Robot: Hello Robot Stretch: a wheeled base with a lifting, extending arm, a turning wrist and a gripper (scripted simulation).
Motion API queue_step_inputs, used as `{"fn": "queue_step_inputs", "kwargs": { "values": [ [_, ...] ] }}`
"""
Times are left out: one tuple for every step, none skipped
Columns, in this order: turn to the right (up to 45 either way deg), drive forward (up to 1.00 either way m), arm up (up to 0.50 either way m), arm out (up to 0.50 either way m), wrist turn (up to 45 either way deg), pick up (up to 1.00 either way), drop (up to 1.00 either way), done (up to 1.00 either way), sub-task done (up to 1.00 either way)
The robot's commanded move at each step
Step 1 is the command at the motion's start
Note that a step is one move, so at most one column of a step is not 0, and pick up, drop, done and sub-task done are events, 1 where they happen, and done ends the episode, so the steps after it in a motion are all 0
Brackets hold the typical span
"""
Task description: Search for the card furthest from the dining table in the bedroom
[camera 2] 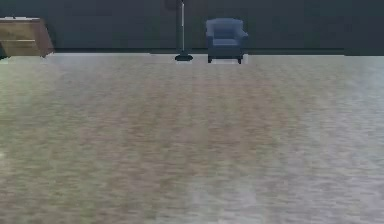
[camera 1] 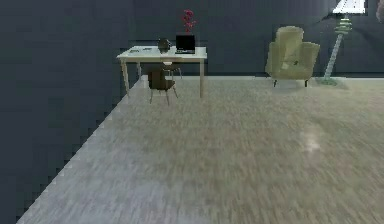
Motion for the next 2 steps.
{"fn": "queue_step_inputs", "kwargs": {
  "values": [
    [0.0,1.00,0.00,0.00,0.0,0.00,0.00,0.00,0.00],
    [0.0,1.00,0.00,0.00,0.0,0.00,0.00,0.00,0.00]
  ]
}}
